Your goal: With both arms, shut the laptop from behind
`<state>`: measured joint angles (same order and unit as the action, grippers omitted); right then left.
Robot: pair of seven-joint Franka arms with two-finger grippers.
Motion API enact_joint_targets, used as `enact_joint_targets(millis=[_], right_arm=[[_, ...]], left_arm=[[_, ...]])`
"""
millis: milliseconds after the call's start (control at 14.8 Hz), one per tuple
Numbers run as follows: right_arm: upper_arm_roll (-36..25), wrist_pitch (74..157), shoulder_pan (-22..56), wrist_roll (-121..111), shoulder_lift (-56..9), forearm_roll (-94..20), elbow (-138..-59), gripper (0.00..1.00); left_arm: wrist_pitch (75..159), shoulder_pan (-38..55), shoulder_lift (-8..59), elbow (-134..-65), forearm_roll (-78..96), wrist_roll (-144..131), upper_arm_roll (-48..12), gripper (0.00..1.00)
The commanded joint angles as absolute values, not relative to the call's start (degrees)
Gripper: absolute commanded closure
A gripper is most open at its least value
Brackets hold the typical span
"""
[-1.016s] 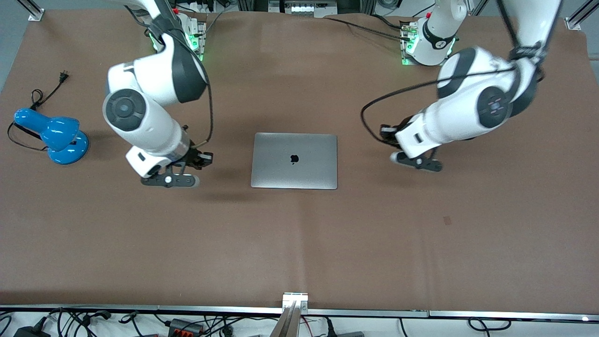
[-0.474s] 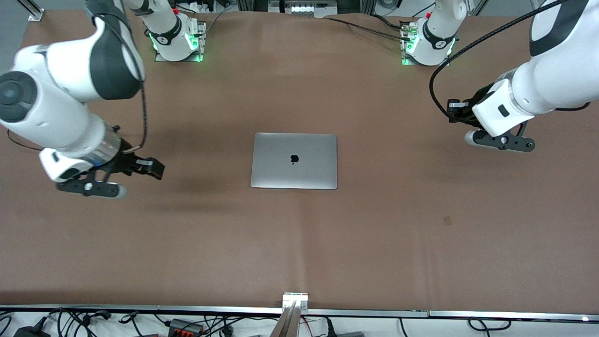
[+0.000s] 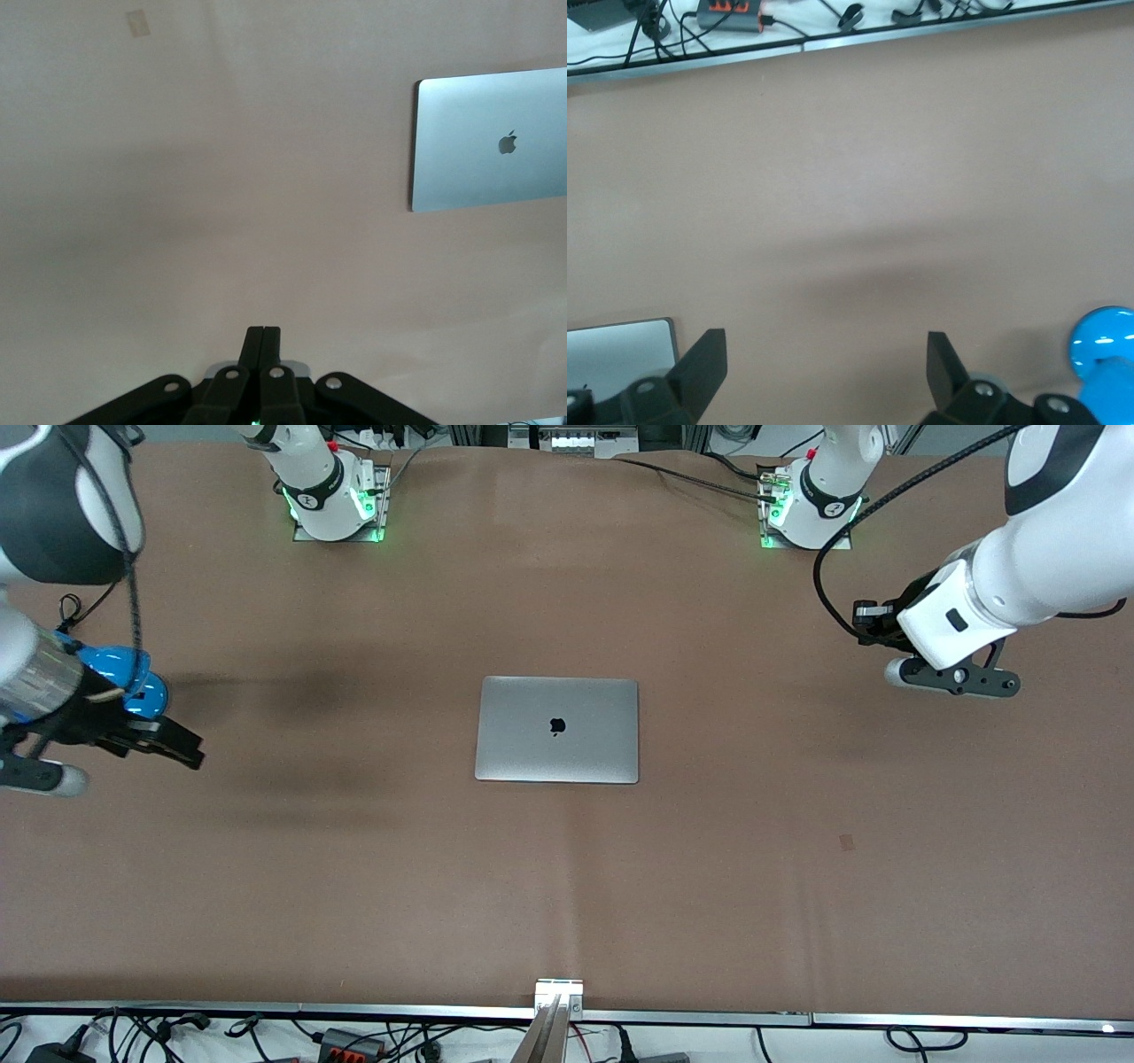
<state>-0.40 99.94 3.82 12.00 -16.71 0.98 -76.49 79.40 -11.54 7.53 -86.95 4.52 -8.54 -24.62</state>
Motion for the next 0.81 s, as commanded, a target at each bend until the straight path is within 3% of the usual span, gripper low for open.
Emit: enact_joint_targets(millis=[0, 339, 474, 609, 677, 745], right_arm=[[2.0, 98.5, -0.6, 5.6, -14.4, 1.9, -76.9, 0.00], [-1.7, 94.0, -1.0, 0.3, -13.1, 1.1, -76.7, 0.00], [-1.1, 91.3, -1.9, 0.2, -12.7, 1.1, -76.7, 0.00], [-0.8, 91.1, -2.4, -0.1, -11.9, 1.1, -76.8, 0.00], [-0.7, 91.5, -2.5, -0.1, -11.9, 1.2, -76.9, 0.00], [-0.5, 91.8, -3.2, -0.1, -11.9, 1.2, -77.0, 0.00]], left_arm=[[81.4, -13.0, 3.7, -91.3, 3.2, -7.9, -25.2, 0.96], [81.6, -12.3, 4.1, -91.1, 3.2, -7.9, -28.0, 0.94], [81.3, -12.3, 4.6, -91.0, 3.3, -8.6, -29.2, 0.83], [80.8, -12.1, 5.4, -91.1, 3.4, -9.5, -29.2, 0.65], [80.3, -11.6, 6.4, -91.1, 3.4, -10.4, -29.9, 0.39], [79.8, -11.5, 7.8, -90.5, 3.5, -10.5, -30.2, 0.00]])
